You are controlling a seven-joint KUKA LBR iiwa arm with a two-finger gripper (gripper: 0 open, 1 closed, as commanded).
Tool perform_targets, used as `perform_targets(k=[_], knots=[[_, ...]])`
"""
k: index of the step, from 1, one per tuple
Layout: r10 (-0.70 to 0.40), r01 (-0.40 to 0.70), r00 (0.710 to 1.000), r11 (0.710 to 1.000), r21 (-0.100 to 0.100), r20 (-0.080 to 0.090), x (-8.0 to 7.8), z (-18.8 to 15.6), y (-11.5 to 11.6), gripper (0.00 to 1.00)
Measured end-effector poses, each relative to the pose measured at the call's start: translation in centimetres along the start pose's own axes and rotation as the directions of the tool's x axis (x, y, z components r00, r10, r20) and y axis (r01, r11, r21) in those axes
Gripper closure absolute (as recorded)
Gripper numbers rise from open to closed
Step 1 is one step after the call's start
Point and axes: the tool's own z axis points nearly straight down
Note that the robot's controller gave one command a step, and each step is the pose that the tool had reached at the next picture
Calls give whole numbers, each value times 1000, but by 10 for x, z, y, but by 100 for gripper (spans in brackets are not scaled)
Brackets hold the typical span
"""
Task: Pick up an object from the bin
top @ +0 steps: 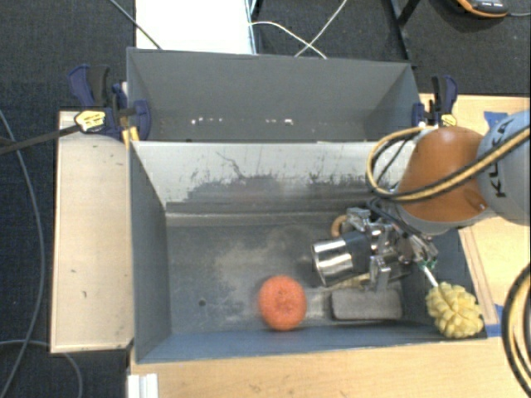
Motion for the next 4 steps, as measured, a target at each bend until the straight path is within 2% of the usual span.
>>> perform_targets(k=[1,2,4], knots=[[205,-205,978,979,-5,-27,0,13,73,0],[-188,189,982,982,-23,16,-19,10,-20,100],[-191,191,982,981,-25,13,-18,-1,-18,100]])
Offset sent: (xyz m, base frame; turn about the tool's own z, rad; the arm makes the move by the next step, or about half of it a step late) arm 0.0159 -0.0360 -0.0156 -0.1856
